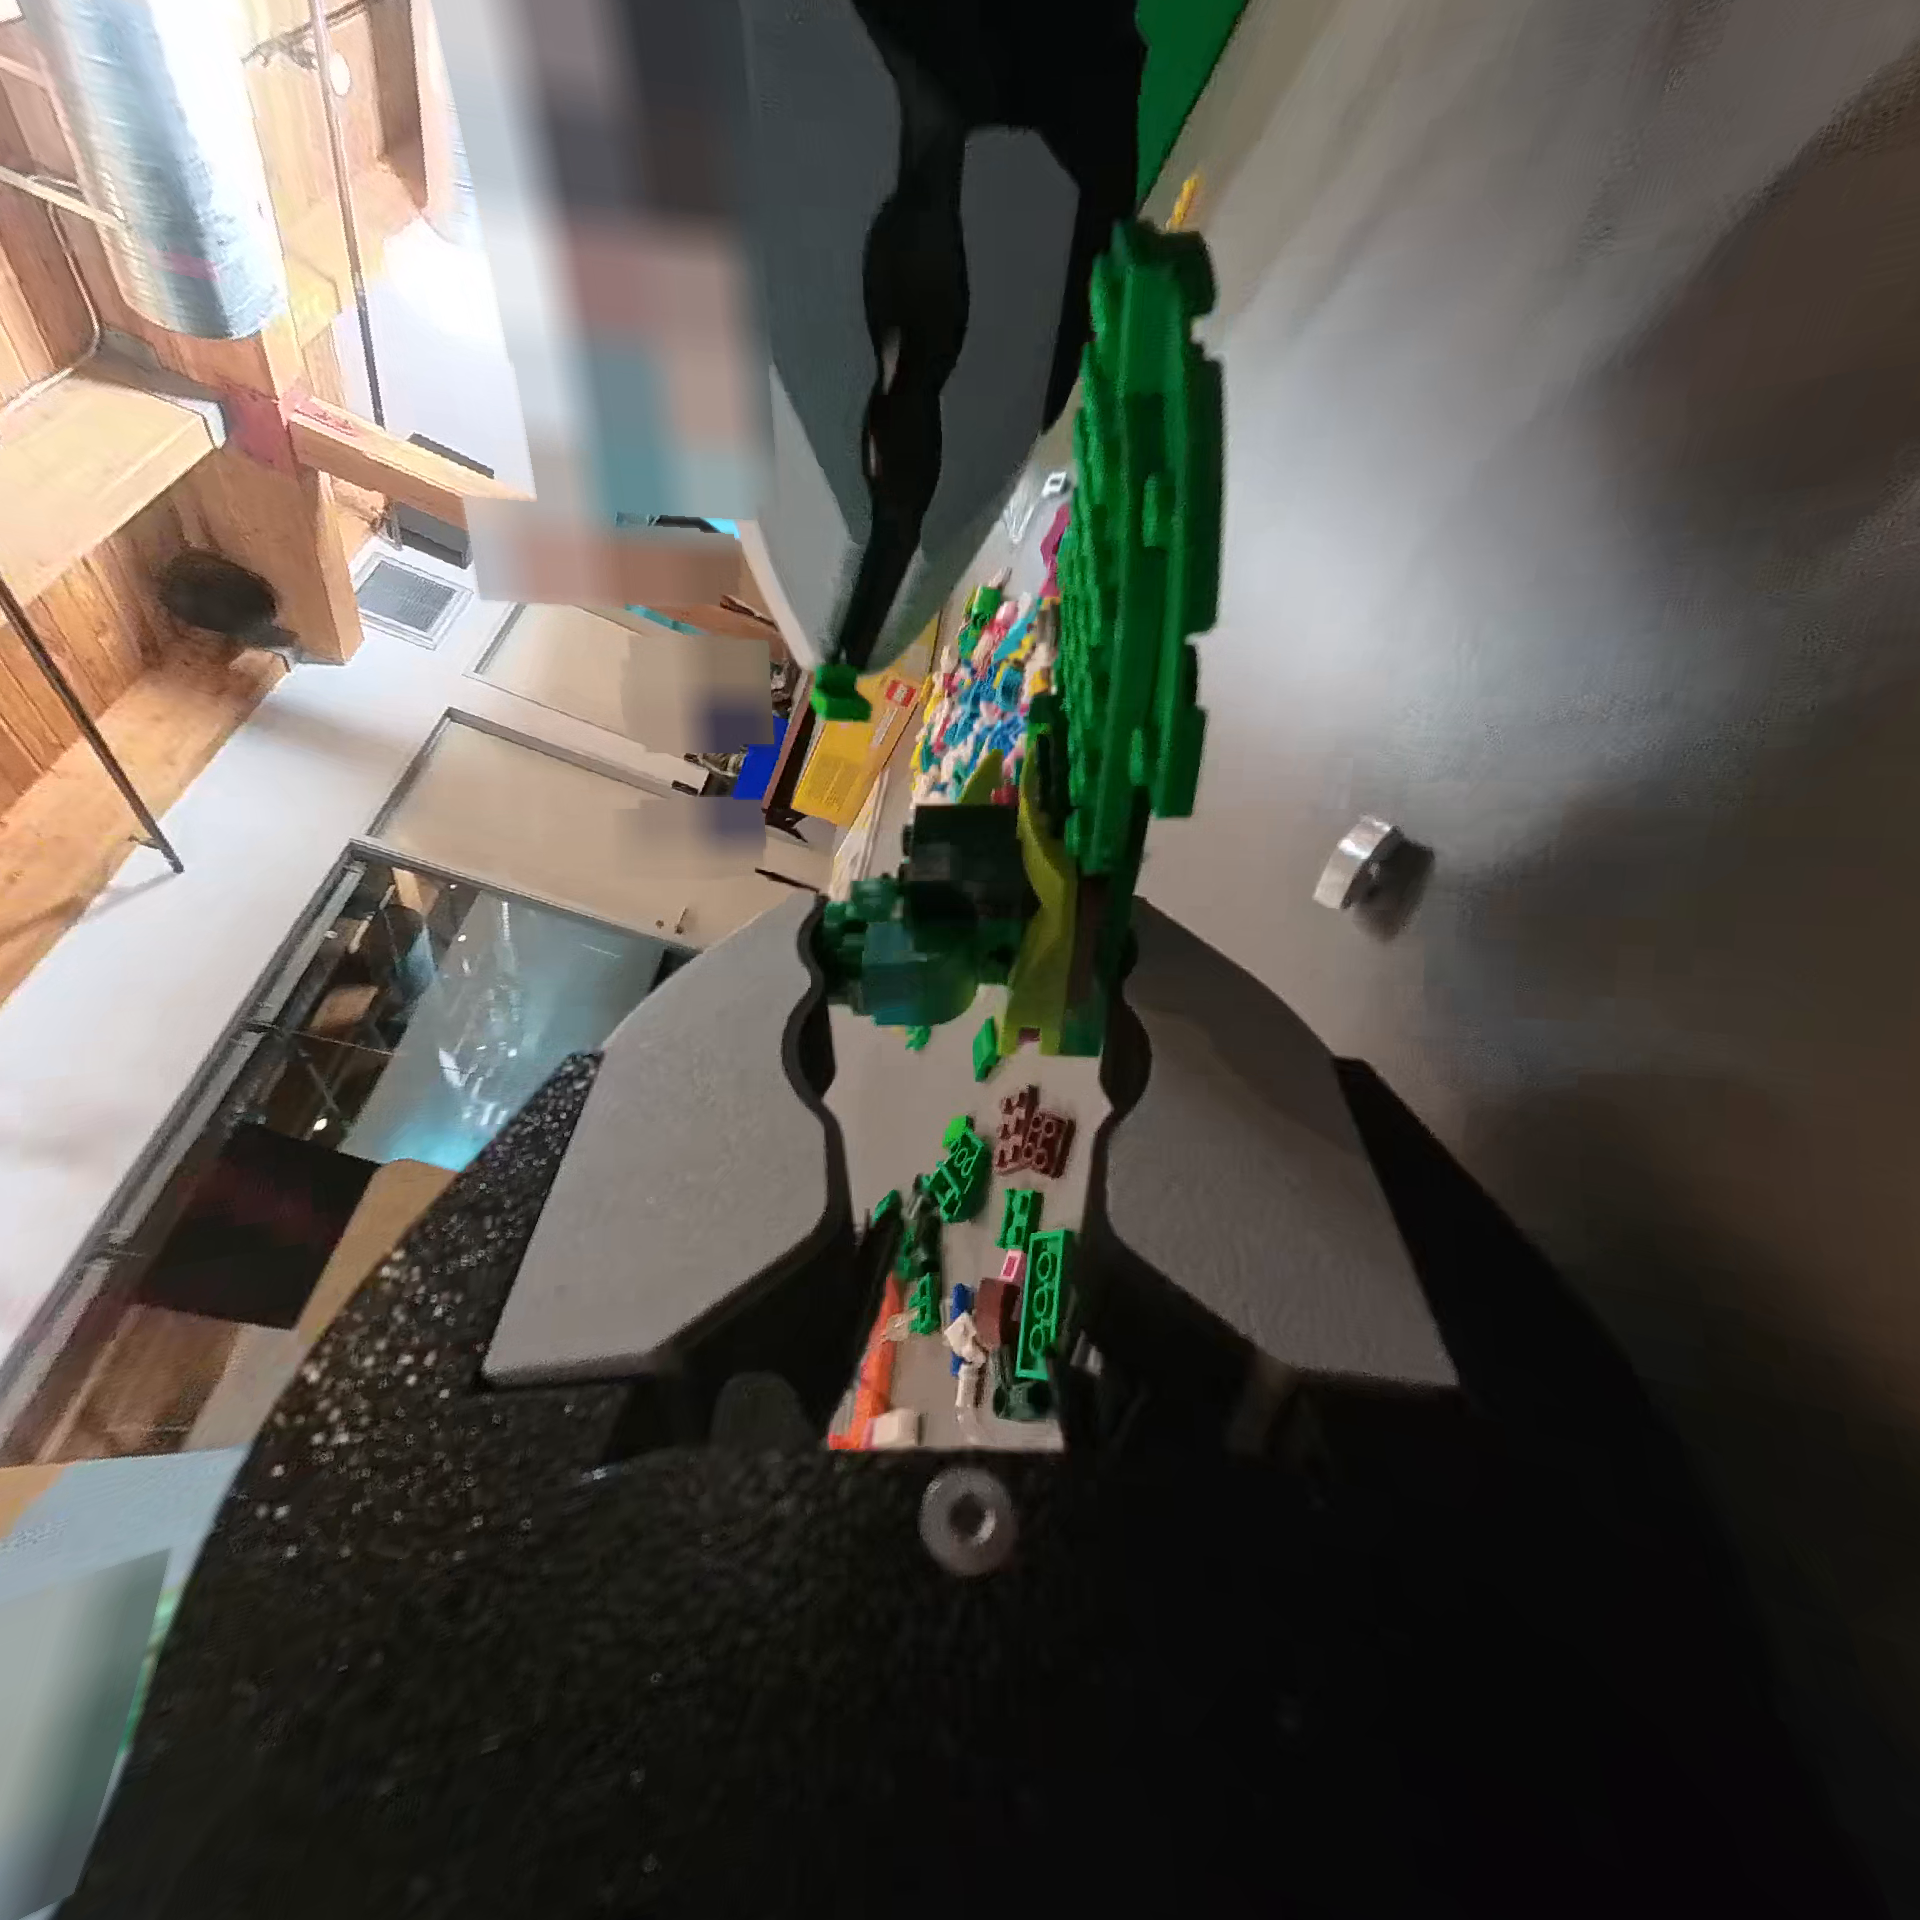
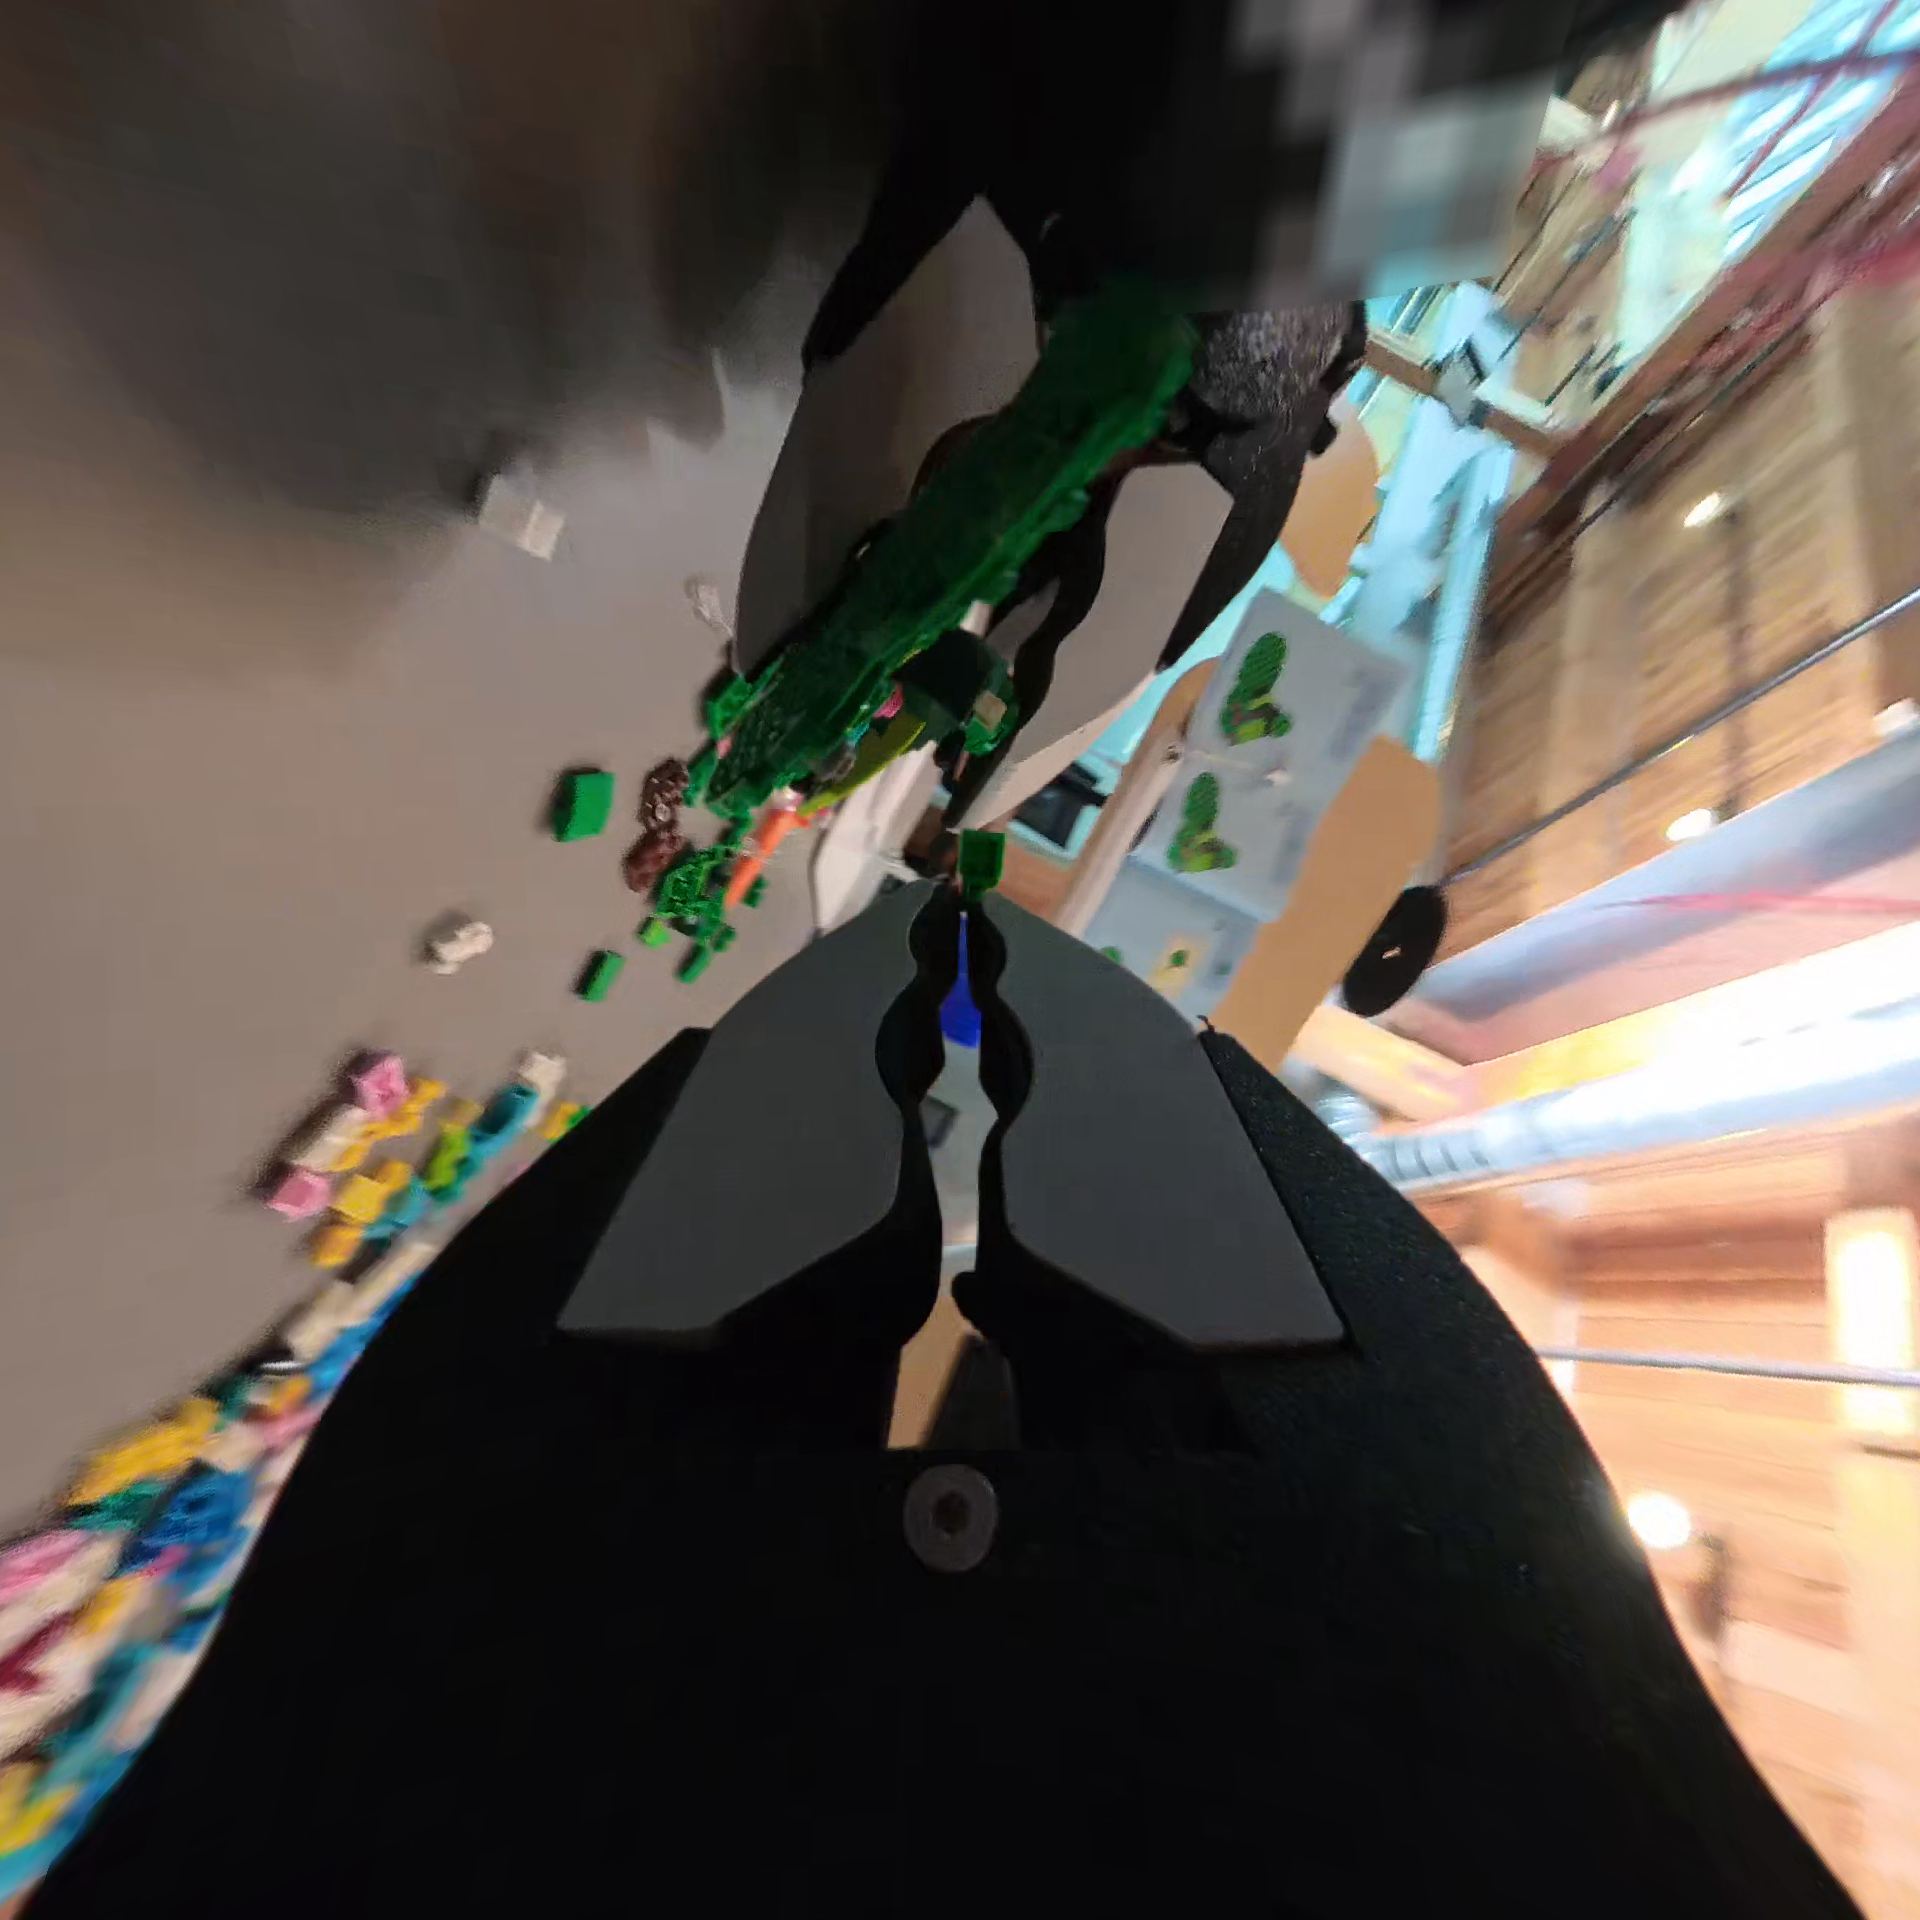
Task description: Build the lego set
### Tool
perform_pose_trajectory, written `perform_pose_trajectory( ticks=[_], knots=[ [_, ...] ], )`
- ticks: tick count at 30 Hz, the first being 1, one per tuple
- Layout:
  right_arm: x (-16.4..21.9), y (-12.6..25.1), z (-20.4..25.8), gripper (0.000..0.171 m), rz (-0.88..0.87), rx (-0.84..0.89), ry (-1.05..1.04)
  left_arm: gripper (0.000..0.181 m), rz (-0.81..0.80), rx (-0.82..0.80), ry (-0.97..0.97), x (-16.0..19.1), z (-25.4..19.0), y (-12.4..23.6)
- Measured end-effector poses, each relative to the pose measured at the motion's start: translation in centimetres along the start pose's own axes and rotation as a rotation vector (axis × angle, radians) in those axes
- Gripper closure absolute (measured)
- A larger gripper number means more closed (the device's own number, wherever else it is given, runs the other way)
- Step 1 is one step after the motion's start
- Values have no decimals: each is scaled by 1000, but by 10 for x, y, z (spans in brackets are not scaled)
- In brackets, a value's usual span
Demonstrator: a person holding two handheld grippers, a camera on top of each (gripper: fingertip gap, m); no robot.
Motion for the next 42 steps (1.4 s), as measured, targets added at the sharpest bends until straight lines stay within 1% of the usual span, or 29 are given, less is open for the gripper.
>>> perform_pose_trajectory(
  ticks=[5,8,12,18,25,33,39,42],
  knots=[
    [-8,1,-9,170,-26,125,344,133,-46,24,146,-6,4,5],
    [-6,-4,-5,171,-11,127,477,133,-63,33,207,-6,7,8],
    [-10,-5,-5,171,-36,169,595,133,-81,52,223,-8,4,10],
    [-10,-7,-10,171,-27,190,666,133,-102,47,241,-11,5,11],
    [-16,-1,-12,171,-97,203,762,133,-108,36,208,-13,5,12],
    [-23,6,-13,170,-173,196,794,133,-131,17,134,-18,3,14],
    [-23,7,-13,162,-204,171,791,133,-148,4,98,-22,3,16],
    [-19,7,-15,157,-198,155,756,133,-147,-2,91,-22,3,16]
  ],
)
Point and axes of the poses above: each gripper's, where its closed fingertips meet, y back along the fingers, x out of its underside, z = x × y across the jaws, the point moved 1 cm from there along y, back along the fingers, and after that the axes turned 13 degrees about y, right-handed, at the moved point
